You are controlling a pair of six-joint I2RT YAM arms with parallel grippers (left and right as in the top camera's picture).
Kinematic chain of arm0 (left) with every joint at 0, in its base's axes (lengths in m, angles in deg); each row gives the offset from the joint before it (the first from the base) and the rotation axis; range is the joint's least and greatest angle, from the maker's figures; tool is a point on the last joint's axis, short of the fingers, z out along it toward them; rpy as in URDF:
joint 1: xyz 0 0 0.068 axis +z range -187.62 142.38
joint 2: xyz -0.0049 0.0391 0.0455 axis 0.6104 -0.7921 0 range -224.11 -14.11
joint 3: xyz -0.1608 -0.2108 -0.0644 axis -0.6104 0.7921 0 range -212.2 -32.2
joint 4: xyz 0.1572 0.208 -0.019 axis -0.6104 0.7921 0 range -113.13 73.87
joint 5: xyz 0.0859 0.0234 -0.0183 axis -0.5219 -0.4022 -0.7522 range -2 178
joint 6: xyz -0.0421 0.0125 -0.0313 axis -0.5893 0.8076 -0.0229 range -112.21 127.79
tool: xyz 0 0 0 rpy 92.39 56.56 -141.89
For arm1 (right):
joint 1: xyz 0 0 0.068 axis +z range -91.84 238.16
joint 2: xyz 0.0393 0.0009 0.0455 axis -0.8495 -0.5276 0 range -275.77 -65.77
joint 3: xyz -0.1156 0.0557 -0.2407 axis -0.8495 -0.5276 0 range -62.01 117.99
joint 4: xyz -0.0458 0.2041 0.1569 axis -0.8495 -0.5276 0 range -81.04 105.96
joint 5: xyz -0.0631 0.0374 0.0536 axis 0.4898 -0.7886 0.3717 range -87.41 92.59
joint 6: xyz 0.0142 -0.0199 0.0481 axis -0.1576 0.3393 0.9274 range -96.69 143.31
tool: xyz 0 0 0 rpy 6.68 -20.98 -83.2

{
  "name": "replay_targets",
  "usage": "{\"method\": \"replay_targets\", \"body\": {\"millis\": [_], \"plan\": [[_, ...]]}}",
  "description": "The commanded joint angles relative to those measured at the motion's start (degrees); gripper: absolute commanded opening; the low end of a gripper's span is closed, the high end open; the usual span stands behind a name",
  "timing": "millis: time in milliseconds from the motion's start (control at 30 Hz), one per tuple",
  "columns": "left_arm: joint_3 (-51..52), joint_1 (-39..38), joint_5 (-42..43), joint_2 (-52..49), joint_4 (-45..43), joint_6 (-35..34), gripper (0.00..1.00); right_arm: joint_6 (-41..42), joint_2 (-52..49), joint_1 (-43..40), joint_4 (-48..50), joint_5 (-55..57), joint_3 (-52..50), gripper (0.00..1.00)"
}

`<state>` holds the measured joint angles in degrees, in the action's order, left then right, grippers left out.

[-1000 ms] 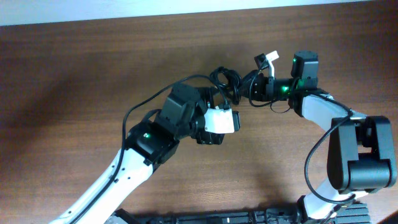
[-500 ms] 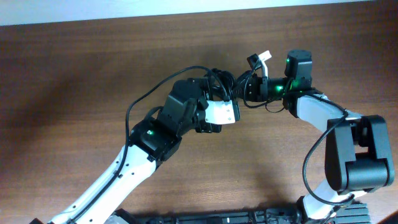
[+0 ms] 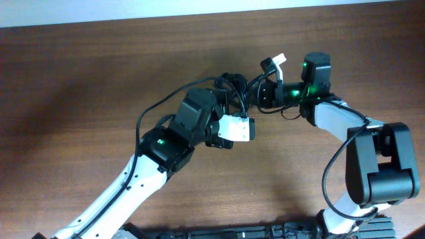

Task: Untangle cables
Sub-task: 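Lift the bundle with the right gripper and grasp it with the left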

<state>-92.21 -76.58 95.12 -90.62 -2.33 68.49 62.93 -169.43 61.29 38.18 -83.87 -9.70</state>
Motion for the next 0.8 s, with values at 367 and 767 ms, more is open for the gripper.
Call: {"method": "replay_targets", "body": {"millis": [367,767], "plan": [[-1.22,2.01,-8.81,-5.11,-0.96,0.7,0.3,4.42,1.84,1.88,6.6,-2.49,0.52,0.04],[-1.22,1.9,-2.82,-2.34,-4.31,-11.08,0.0,4.17,1.84,1.62,7.21,-2.47,0.52,0.44]]}}
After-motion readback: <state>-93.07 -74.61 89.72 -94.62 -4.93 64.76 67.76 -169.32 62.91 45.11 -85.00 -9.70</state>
